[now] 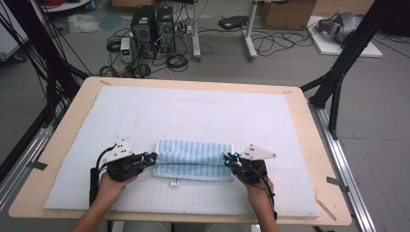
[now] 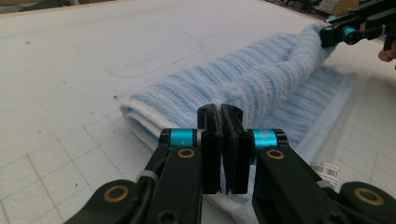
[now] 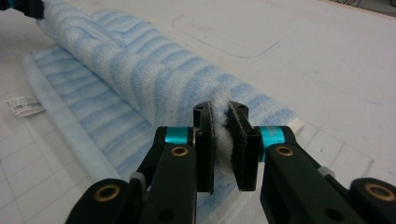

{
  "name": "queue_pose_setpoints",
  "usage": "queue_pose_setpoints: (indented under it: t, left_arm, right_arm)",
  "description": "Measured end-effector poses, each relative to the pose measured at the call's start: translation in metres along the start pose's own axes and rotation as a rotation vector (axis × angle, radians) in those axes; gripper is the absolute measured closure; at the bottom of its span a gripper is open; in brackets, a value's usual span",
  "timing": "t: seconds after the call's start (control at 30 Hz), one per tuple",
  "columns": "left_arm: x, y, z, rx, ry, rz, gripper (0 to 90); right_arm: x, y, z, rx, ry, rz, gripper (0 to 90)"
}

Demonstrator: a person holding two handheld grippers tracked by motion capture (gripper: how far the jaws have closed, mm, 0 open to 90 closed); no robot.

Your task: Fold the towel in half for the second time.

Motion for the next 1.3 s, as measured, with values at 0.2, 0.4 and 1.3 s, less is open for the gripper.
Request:
queue_pose_setpoints:
  t: [0.2,0.4,1.3]
  left_arm:
    - [-0.005,0.003,-0.003,0.004,0.010,0.031,81.1]
    - [-0.012,-0.008,0.006,-0.069,-0.043,-0.033,58.1]
    - [0.022,0.009,-0.005,-0.061,0.020,0.206,65.5]
  right_arm:
    - [-0.004,0.004,0.004,-0.022,0.008,0.013,81.6]
    - [-0.015,0.002,0.005,0.008,0.000,-0.024,69.6]
    - [0.008,0.016,0.006,-0.032,-0.010,0.152,58.8]
Point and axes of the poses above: each handheld gripper's, and its own axes: x roughly forward along the jaws, y roughly out of its underside, z roughly to its left, the point moved 3 cm from there along x, roughly forward along the jaws, and after that the axes turned 5 degrees about x, right-handed, at the moved point
